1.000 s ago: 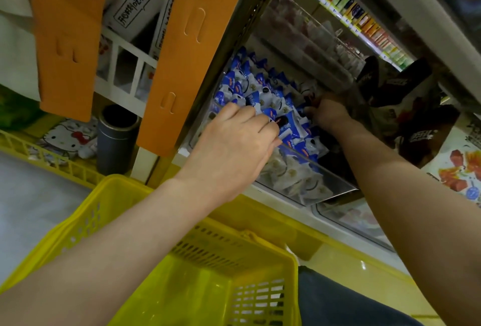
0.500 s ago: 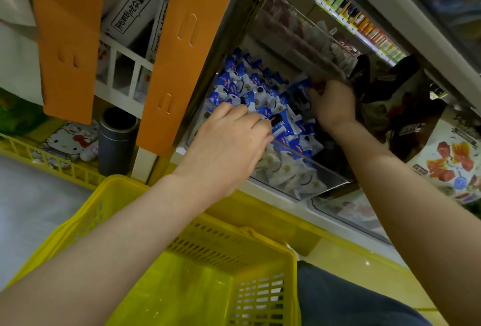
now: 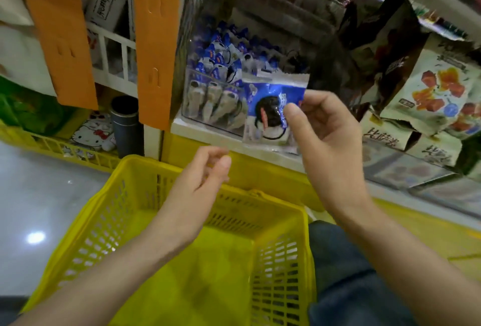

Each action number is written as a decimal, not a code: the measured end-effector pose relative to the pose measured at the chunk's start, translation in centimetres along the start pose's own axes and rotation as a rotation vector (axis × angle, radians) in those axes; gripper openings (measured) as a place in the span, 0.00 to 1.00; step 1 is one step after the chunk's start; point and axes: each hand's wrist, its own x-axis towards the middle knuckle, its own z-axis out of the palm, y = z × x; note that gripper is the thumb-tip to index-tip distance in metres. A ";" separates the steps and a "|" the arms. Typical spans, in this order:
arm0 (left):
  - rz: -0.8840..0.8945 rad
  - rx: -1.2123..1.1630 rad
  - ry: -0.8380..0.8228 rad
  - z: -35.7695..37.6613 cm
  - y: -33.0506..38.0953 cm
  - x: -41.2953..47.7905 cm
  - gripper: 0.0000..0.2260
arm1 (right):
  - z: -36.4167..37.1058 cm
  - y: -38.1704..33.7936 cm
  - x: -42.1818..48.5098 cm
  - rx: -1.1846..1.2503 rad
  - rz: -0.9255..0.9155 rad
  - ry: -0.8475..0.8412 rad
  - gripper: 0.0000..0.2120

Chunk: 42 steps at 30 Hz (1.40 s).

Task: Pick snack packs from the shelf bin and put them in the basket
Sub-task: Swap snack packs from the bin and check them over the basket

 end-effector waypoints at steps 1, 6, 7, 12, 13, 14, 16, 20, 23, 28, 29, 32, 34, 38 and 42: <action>-0.060 -0.079 -0.008 0.2 -0.2 -0.4 0.14 | 0.1 0.4 -0.7 0.056 0.086 -0.016 0.04; -0.190 -0.228 -0.040 0.6 -1.1 -1.5 0.08 | 0.9 3.7 -4.1 0.230 0.613 -0.195 0.06; -0.204 -0.208 -0.047 0.6 -1.5 -1.5 0.08 | 1.0 4.3 -4.6 0.236 0.658 -0.213 0.09; -0.334 -0.072 -0.150 0.2 -3.5 -1.8 0.12 | 1.6 6.5 -6.2 0.198 0.681 -0.281 0.15; -0.355 -0.059 -0.156 0.1 -3.8 -1.8 0.12 | 1.7 7.0 -6.4 0.183 0.676 -0.283 0.13; -0.367 -0.049 -0.147 0.0 -4.1 -1.9 0.12 | 1.8 7.4 -6.5 0.168 0.675 -0.286 0.11; -0.374 -0.052 -0.097 -0.2 -4.5 -1.8 0.11 | 2.2 8.1 -6.8 0.133 0.667 -0.314 0.08; -0.341 -0.103 -0.009 -0.2 -4.9 -1.1 0.03 | 3.1 9.1 -7.5 0.069 0.576 -0.386 0.11; -0.247 -0.001 0.051 -0.3 -5.7 -0.8 0.06 | 3.7 9.7 -7.8 -0.023 0.508 -0.394 0.11; 0.087 0.348 0.099 -0.8 -6.4 -1.2 0.08 | 3.9 10.2 -7.7 0.010 0.552 -0.313 0.10; 0.163 0.416 0.086 -0.9 -6.5 -1.3 0.07 | 3.9 10.3 -7.7 0.010 0.555 -0.303 0.10; 0.286 0.569 0.035 -0.9 -6.7 -1.4 0.06 | 3.9 10.4 -7.7 0.010 0.529 -0.260 0.09; 0.279 0.550 0.026 -0.7 -6.8 -1.4 0.05 | 3.9 10.4 -8.0 -0.004 0.477 -0.222 0.07; 0.040 0.237 0.057 0.0 -6.9 -1.5 0.07 | 4.0 10.5 -8.8 -0.051 0.376 -0.207 0.05; -0.179 -0.030 0.113 0.5 -6.9 -1.4 0.08 | 4.0 10.5 -9.8 -0.066 0.326 -0.228 0.05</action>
